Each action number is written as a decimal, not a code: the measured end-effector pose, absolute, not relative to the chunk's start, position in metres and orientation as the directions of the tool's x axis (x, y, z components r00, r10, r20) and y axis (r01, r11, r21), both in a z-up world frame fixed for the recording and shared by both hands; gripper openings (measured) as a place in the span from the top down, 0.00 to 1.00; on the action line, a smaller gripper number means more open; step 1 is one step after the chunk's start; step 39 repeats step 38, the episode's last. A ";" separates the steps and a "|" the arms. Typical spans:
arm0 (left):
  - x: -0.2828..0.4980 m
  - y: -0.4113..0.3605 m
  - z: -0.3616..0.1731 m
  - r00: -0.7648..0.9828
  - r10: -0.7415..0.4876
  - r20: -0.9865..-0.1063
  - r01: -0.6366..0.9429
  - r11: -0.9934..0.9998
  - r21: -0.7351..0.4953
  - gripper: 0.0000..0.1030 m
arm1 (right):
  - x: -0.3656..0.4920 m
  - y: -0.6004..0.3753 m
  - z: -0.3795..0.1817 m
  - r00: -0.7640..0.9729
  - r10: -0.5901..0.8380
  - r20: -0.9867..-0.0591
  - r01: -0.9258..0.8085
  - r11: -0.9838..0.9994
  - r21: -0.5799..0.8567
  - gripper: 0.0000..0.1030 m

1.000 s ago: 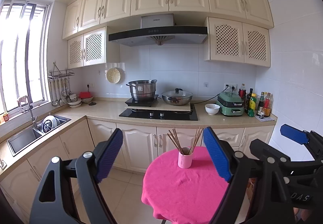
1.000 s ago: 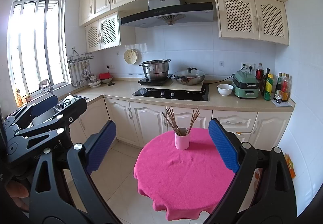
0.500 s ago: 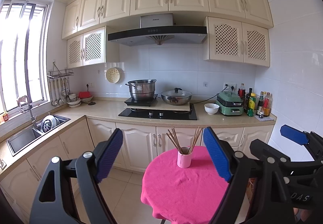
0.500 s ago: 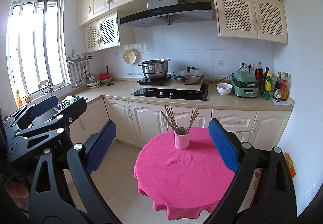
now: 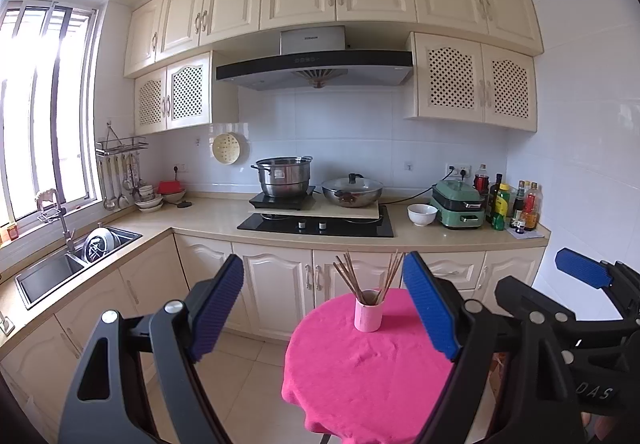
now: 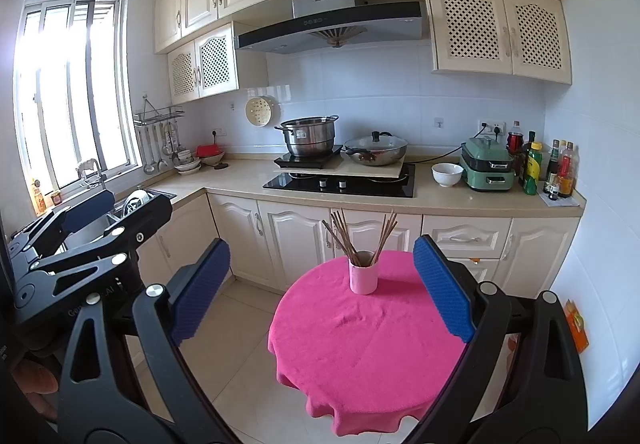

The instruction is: Organize utensils

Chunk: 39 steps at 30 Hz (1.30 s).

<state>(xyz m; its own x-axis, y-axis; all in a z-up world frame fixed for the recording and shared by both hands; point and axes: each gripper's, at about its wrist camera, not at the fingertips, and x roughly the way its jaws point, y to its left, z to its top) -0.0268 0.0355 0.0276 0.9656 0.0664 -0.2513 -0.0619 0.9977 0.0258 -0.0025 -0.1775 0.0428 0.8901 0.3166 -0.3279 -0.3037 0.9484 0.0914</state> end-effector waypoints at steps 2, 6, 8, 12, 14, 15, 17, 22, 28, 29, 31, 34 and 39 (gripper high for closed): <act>-0.026 0.037 0.028 0.965 0.066 -0.252 -0.062 0.998 0.025 0.22 | -0.002 -0.176 0.042 0.889 0.318 -0.329 -0.305 0.948 0.092 0.11; -0.026 0.038 0.029 0.965 0.067 -0.252 -0.063 0.998 0.025 0.22 | -0.001 -0.175 0.042 0.889 0.319 -0.330 -0.306 0.948 0.092 0.11; -0.025 0.039 0.030 0.966 0.068 -0.251 -0.063 0.998 0.025 0.22 | 0.000 -0.173 0.043 0.889 0.318 -0.329 -0.306 0.948 0.089 0.11; -0.023 0.043 0.030 0.965 0.069 -0.253 -0.066 0.998 0.022 0.22 | 0.001 -0.169 0.044 0.889 0.318 -0.329 -0.307 0.948 0.088 0.11; -0.022 0.046 0.030 0.965 0.070 -0.253 -0.067 0.998 0.021 0.22 | 0.003 -0.168 0.044 0.888 0.319 -0.330 -0.309 0.947 0.086 0.11; -0.021 0.047 0.031 0.965 0.071 -0.254 -0.067 0.997 0.021 0.22 | 0.003 -0.166 0.044 0.888 0.319 -0.331 -0.308 0.948 0.086 0.11; -0.020 0.048 0.032 0.965 0.071 -0.253 -0.068 0.998 0.020 0.22 | 0.005 -0.164 0.044 0.889 0.317 -0.331 -0.307 0.948 0.082 0.11; -0.015 0.051 0.032 0.965 0.072 -0.253 -0.070 0.997 0.017 0.22 | 0.008 -0.159 0.043 0.890 0.314 -0.332 -0.306 0.949 0.077 0.11; -0.004 0.054 0.031 0.962 0.069 -0.263 -0.066 0.998 0.020 0.22 | 0.018 -0.159 0.039 0.885 0.314 -0.345 -0.304 0.949 0.085 0.11; -0.001 0.053 0.030 0.961 0.070 -0.266 -0.066 0.998 0.024 0.22 | 0.020 -0.159 0.038 0.884 0.312 -0.348 -0.301 0.950 0.086 0.11; 0.006 0.052 0.027 0.959 0.070 -0.276 -0.065 0.997 0.029 0.22 | 0.025 -0.160 0.034 0.882 0.308 -0.355 -0.296 0.951 0.088 0.11; 0.023 0.049 0.021 0.948 0.078 -0.307 -0.069 0.997 0.042 0.22 | 0.038 -0.162 0.028 0.878 0.300 -0.374 -0.287 0.954 0.090 0.10; 0.051 0.041 0.008 0.931 0.084 -0.355 -0.065 0.996 0.066 0.22 | 0.061 -0.169 0.013 0.869 0.287 -0.404 -0.273 0.958 0.093 0.10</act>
